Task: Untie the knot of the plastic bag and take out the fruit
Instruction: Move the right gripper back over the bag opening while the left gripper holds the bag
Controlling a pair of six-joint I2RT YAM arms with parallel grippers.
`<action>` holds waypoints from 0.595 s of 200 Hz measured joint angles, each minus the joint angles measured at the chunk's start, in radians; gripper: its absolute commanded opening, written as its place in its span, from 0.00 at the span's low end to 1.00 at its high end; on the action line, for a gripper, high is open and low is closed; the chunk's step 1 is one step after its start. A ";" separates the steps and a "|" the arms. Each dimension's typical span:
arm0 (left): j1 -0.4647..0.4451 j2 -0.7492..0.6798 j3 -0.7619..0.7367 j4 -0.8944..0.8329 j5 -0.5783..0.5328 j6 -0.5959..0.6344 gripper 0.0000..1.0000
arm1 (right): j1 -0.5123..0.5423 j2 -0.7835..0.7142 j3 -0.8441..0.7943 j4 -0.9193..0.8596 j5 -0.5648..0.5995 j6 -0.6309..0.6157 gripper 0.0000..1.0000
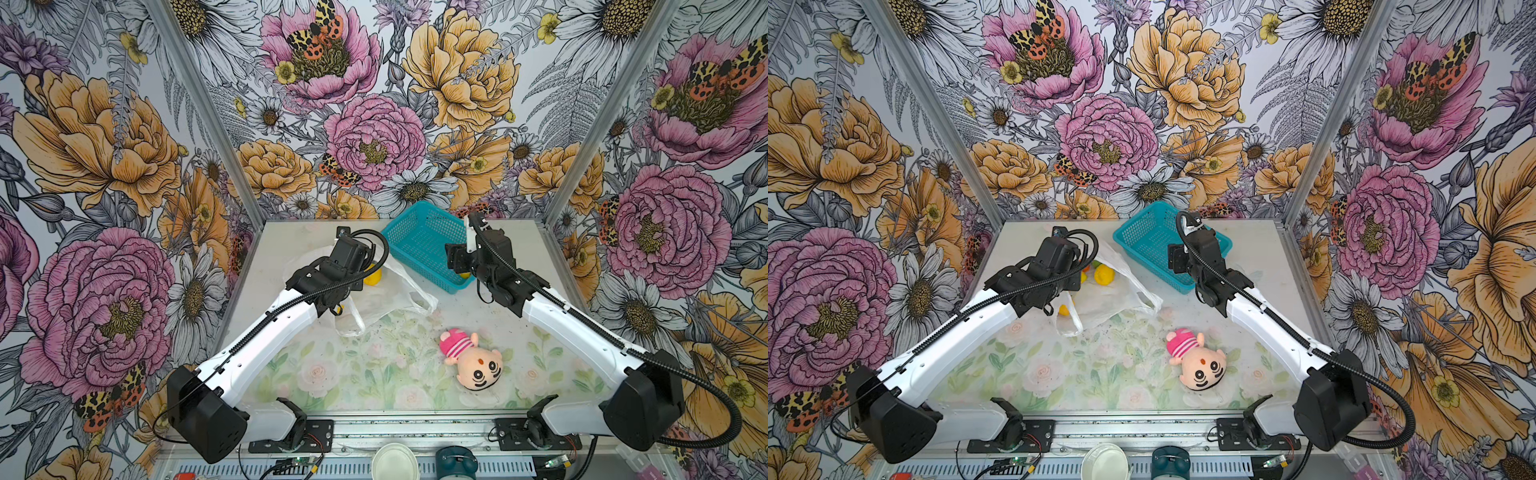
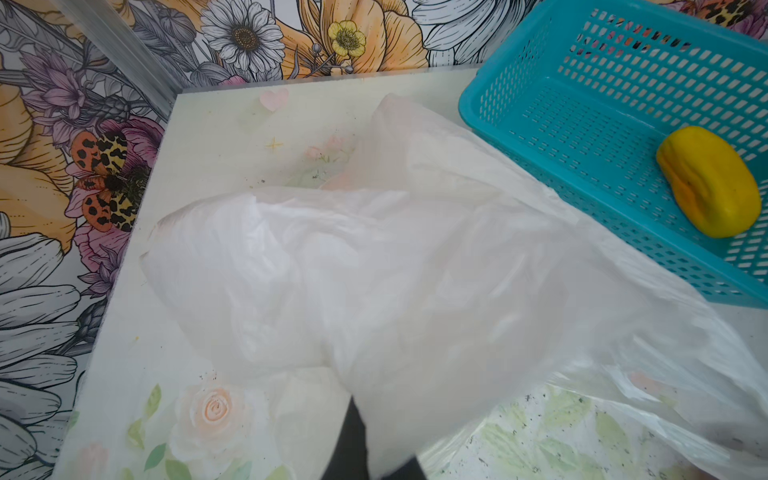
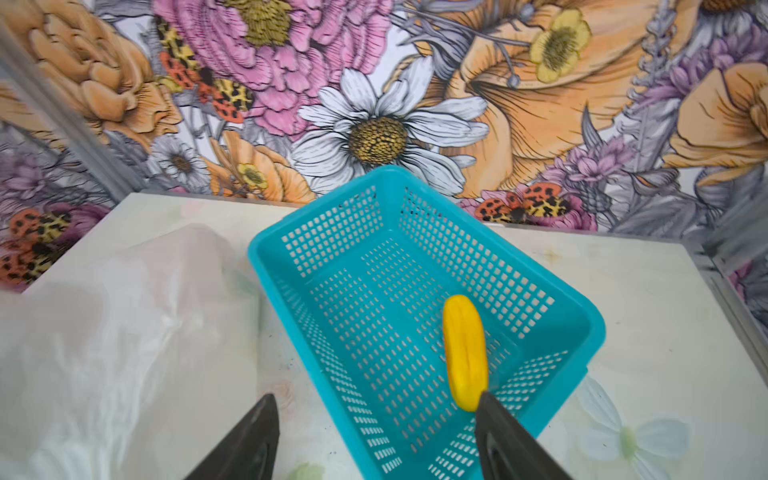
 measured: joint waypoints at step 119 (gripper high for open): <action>-0.022 -0.059 -0.155 0.173 -0.057 -0.018 0.00 | 0.418 -0.072 -0.286 0.354 -0.240 -0.248 0.53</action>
